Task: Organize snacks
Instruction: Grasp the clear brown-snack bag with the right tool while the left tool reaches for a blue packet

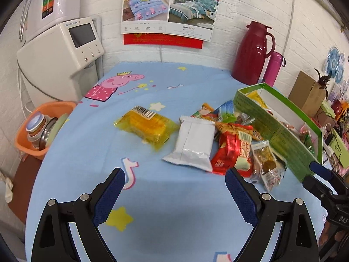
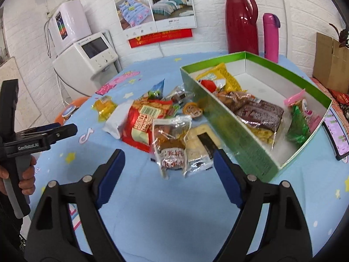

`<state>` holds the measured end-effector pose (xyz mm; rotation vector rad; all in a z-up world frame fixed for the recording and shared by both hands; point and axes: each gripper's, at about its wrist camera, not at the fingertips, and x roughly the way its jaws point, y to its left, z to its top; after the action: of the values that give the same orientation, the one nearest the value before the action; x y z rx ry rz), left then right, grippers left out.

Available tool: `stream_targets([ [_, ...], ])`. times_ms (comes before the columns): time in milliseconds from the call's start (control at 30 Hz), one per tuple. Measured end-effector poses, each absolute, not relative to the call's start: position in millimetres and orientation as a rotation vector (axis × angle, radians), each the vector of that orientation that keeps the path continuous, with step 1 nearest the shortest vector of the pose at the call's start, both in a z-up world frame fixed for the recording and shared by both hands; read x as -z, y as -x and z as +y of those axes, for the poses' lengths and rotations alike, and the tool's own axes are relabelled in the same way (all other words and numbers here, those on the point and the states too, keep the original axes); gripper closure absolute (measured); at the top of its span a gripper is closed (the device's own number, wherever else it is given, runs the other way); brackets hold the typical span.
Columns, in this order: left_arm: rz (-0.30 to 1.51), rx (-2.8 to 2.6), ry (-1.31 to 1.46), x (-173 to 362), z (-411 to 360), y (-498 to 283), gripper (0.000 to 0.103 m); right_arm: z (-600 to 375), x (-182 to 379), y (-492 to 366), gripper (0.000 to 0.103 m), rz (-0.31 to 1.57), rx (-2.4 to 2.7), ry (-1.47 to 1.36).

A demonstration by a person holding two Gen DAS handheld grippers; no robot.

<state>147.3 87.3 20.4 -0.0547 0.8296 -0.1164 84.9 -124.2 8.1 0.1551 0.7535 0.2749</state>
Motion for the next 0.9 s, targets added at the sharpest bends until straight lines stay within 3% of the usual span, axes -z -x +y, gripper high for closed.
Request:
stream_targets([
  [533, 0.833, 0.196, 0.028, -10, 102, -145, 0.008, -93, 28, -131, 0.032, 0.852, -0.192, -0.032],
  [667, 0.844, 0.199, 0.031, -7, 100, -154, 0.008, -90, 30, -130, 0.052, 0.850, -0.193, 0.002],
  [900, 0.877, 0.231, 0.028, 2, 88, -158, 0.008, -97, 27, -117, 0.055, 0.864, -0.239, -0.039],
])
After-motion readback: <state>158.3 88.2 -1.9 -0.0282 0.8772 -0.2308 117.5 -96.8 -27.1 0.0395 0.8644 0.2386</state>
